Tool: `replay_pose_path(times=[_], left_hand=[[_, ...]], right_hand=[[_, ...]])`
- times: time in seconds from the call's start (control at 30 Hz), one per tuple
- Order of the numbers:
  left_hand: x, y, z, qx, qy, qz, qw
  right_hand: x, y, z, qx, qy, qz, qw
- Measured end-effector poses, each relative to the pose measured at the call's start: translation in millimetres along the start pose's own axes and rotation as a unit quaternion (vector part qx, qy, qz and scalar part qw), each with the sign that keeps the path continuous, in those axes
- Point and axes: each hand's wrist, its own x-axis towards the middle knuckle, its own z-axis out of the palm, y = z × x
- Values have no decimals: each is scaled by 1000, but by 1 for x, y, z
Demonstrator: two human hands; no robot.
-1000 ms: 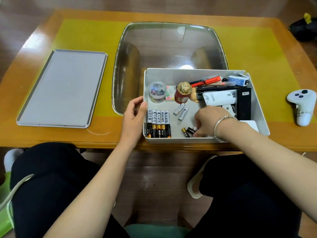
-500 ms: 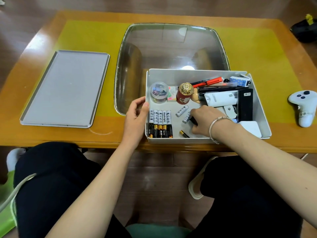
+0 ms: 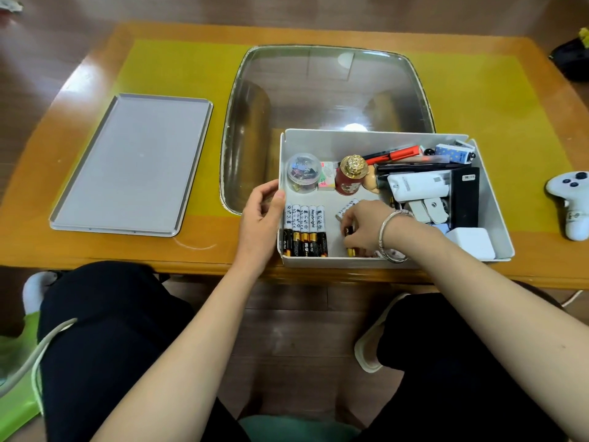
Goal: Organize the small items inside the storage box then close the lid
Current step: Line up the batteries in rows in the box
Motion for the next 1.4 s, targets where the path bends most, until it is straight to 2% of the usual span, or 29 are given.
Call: replay_pose_path(times=[0.07, 0.13, 0.23, 0.33, 0.43, 0.53, 0.67, 0.93, 1.0, 1.07, 1.13, 1.3, 1.4], left_hand=[[0, -1, 0, -3, -1, -1, 1000], [0, -1, 1, -6, -1, -1, 1000], [0, -1, 1, -7, 2, -3, 1000], [0, -1, 1, -5, 0, -1, 1000], [0, 0, 0, -5, 1, -1, 1000], [0, 0, 1, -6, 2, 3, 1000], [-1, 1, 1, -5, 4, 6, 1000], [0, 0, 1, 2, 3, 3, 1000], [0, 0, 1, 1, 4, 4, 1000], [0, 0, 1, 1, 4, 5, 1000], [0, 0, 1, 1, 3, 6, 1000], [0, 1, 1, 3, 4, 4, 1000], [0, 1, 1, 5, 2, 2, 1000]], right_hand=[[0, 3, -1, -19, 36, 25, 999], [-1, 3, -2, 14, 47, 28, 998], [-5, -6, -1, 110, 0, 8, 994], [-4, -10, 2, 66, -31, -7, 997], [-4, -11, 2, 88, -62, 0, 994], [-5, -12, 2, 104, -61, -18, 993], [-5, -13, 4, 75, -42, -30, 996], [-7, -6, 4, 94, 12, -16, 995], [-8, -1, 0, 110, 63, -9, 992], [-8, 4, -3, 63, 128, -10, 990], [-5, 5, -3, 25, 156, -3, 987], [6, -6, 1, 0, 167, 16, 986], [8, -6, 4, 39, 148, 6, 988]])
